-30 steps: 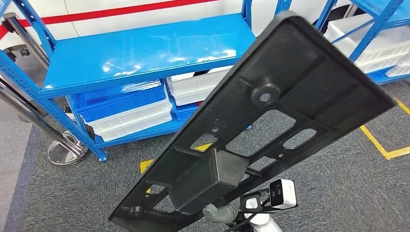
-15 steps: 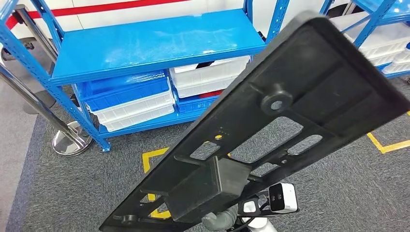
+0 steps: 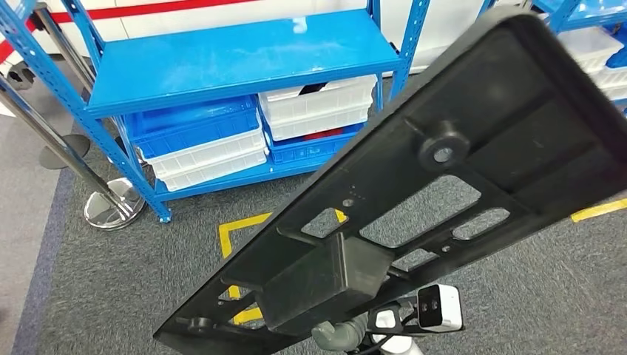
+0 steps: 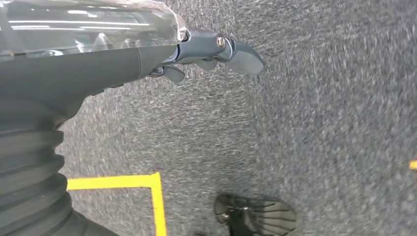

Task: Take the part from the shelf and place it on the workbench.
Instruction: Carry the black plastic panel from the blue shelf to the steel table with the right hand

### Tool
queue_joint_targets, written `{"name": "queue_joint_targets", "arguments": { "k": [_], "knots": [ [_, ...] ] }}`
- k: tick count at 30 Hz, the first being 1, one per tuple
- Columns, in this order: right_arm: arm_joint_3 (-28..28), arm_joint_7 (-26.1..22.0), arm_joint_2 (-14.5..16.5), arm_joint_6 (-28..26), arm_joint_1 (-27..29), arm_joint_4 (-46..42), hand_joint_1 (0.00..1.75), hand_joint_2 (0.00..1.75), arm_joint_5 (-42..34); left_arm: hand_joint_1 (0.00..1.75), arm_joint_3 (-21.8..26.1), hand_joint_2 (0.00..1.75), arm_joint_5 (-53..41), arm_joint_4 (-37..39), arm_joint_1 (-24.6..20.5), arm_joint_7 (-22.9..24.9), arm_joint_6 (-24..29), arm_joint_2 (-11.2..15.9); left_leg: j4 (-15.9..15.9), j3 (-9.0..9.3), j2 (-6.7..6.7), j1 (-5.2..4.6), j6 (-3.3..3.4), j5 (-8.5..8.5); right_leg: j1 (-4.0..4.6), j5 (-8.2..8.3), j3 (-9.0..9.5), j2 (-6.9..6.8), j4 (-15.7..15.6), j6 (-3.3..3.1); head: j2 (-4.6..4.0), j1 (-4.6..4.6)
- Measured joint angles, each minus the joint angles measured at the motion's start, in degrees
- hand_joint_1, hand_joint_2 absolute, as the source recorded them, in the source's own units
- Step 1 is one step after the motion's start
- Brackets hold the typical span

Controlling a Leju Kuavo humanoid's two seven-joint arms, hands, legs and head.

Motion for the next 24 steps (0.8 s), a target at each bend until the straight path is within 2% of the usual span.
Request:
{"name": "queue_joint_targets", "arguments": {
  "k": [1,2,3,5,6,7,8,9,10,11,12,13,14,16,18,20,21,22,23,24],
  "knots": [
    [-0.04,0.0,0.01,-0.14,0.04,-0.13,1.69,1.75,0.27,0.0,-0.13,1.75,-0.11,0.0,-0.02,0.28,0.12,0.01,0.04,-0.13,-0.07,0.08,-0.32,0.07,-0.09,0.49,-0.13,-0.08,-0.32,-0.29,0.0,0.01],
    [-0.08,0.0,0.04,-0.21,0.07,-0.26,1.69,1.75,0.48,0.0,-0.21,1.75,-0.14,0.01,-0.01,0.5,0.26,-0.01,0.68,-0.47,-0.15,0.12,-0.63,-0.74,-0.25,1.06,-0.39,-0.06,-0.56,-0.63,0.0,0.01],
    [-0.11,0.0,0.07,-0.23,0.09,-0.42,1.69,1.75,0.53,0.0,-0.27,1.75,-0.14,0.01,0.01,0.64,0.44,-0.04,2.42,-1.13,-0.22,0.2,-0.93,-2.52,-0.45,1.64,-0.74,-0.03,-0.79,-0.9,0.0,0.0],
    [-0.27,0.0,0.11,-0.05,0.11,-0.74,1.69,1.75,0.47,0.0,-0.39,1.75,-0.05,0.02,0.02,0.71,0.7,-0.1,9.04,-3.26,-0.28,0.56,-1.48,-7.71,-0.57,2.59,-1.76,0.26,-0.81,-1.21,0.0,-0.01],
    [-0.4,0.0,0.1,0.08,0.18,-1.01,1.69,1.75,0.57,0.0,-0.45,1.75,-0.02,0.03,0.0,0.67,0.81,-0.11,12.71,-4.23,-0.27,0.72,-1.74,-9.65,-0.58,2.98,-2.31,0.44,-0.73,-1.2,0.0,-0.01],
    [-0.59,0.0,0.1,0.2,0.26,-1.45,1.69,1.75,0.9,0.0,-0.51,1.75,0.0,0.03,-0.01,0.64,0.84,-0.11,15.12,-4.59,-0.27,0.84,-1.94,-10.5,-0.6,3.31,-2.86,0.72,-0.58,-1.13,0.0,-0.01],
    [-0.77,0.0,0.1,0.26,0.34,-2.04,1.69,1.75,1.37,0.0,-0.56,1.75,-0.02,0.03,-0.02,0.66,0.87,-0.1,15.54,-3.99,-0.28,0.94,-2.09,-10.24,-0.63,3.57,-3.37,1.06,-0.39,-1.0,0.0,-0.01],
    [-0.92,0.0,0.1,0.23,0.41,-2.75,1.69,1.75,1.87,0.0,-0.6,1.75,-0.05,0.03,-0.02,0.7,0.89,-0.09,13.69,-2.28,-0.33,1.03,-2.14,-9.08,-0.67,3.77,-3.8,1.48,-0.15,-0.86,0.0,-0.01],
    [-1.04,0.0,0.1,0.18,0.44,-3.53,1.69,1.75,2.28,0.0,-0.64,1.75,-0.09,0.03,-0.03,0.77,0.9,-0.08,9.92,0.37,-0.62,1.11,-2.09,-7.47,-0.7,3.89,-4.12,1.93,0.11,-0.71,0.0,-0.01],
    [-1.11,0.0,0.1,0.12,0.44,-4.24,1.69,1.75,2.52,0.0,-0.67,1.75,-0.13,0.03,-0.05,0.83,0.92,-0.04,5.64,3.17,-1.59,1.21,-1.91,-6.51,-0.73,3.99,-4.4,2.34,0.34,-0.55,0.0,-0.01],
    [-1.17,0.0,0.1,0.07,0.42,-4.84,1.69,1.75,2.64,0.0,-0.69,1.75,-0.16,0.03,-0.06,0.86,0.93,-0.02,2.15,5.39,-2.61,1.24,-1.71,-5.81,-0.74,4.12,-4.66,2.76,0.53,-0.32,0.0,-0.01],
    [-1.22,0.0,0.1,0.05,0.41,-5.36,1.69,1.75,2.7,0.0,-0.71,1.75,-0.18,0.03,-0.05,0.9,0.94,0.01,-0.06,6.7,-3.5,1.23,-1.53,-5.63,-0.78,4.31,-4.89,3.16,0.67,-0.02,0.0,0.0],
    [-1.27,0.0,0.1,0.05,0.43,-5.74,1.69,1.75,2.74,0.0,-0.72,1.75,-0.18,0.03,-0.03,0.93,0.96,0.04,-0.86,7.12,-4.04,1.17,-1.35,-5.87,-0.84,4.54,-5.14,3.59,0.74,0.34,0.0,0.0],
    [-1.33,0.0,0.1,-0.03,0.5,-6.4,1.69,1.75,2.91,0.0,-0.74,1.75,-0.14,0.03,-0.09,0.97,0.98,0.1,-1.13,6.94,-3.31,1.14,-0.91,-5.53,-0.9,4.98,-5.51,4.49,0.81,1.14,0.0,0.01],
    [-1.35,0.0,0.07,-1.03,0.53,-7.22,1.69,1.75,3.59,0.0,-0.77,1.75,0.04,0.03,-0.33,0.96,0.96,0.11,-1.59,6.76,-2.14,1.31,-0.03,-5.02,-0.81,3.93,-6.44,3.78,2.3,1.71,0.0,0.02],
    [-1.15,0.0,-0.07,-3.15,0.53,-8.32,1.69,1.75,4.75,0.0,-0.79,1.75,0.3,0.03,-0.35,0.93,0.88,0.09,-1.81,6.36,-0.77,1.3,0.7,-4.59,-0.81,0.36,-9.15,1.93,7.96,2.04,0.0,0.03],
    [-0.9,0.0,-0.24,-4.33,0.53,-8.92,1.69,1.75,5.23,0.0,-0.78,1.75,0.42,0.03,-0.26,0.92,0.9,0.09,-1.74,6.05,-0.1,1.21,0.86,-4.48,-0.9,-1.64,-10.99,1.33,11.97,2.19,0.0,0.04],
    [-0.56,0.0,-0.47,-5.44,0.55,-9.49,1.69,1.75,5.56,0.0,-0.78,1.75,0.51,0.03,-0.19,0.92,0.99,0.1,-1.63,5.76,0.59,1.15,0.89,-4.39,-1.02,-2.96,-12.49,1.03,15.4,2.34,0.0,0.04],
    [-0.16,0.0,-0.75,-6.39,0.56,-9.99,1.69,1.75,5.8,0.0,-0.77,1.75,0.57,0.03,-0.17,0.92,1.17,0.11,-1.48,5.49,1.25,1.12,0.87,-4.31,-1.14,-3.3,-13.19,0.82,17.27,2.47,0.0,0.04],
    [0.25,0.0,-1.02,-7.16,0.53,-10.43,1.69,1.75,6.01,0.0,-0.77,1.75,0.6,0.03,-0.21,0.92,1.47,0.11,-1.27,5.26,1.84,1.12,0.81,-4.27,-1.28,-2.56,-12.75,0.6,16.93,2.57,0.0,0.04]
  ]
}}
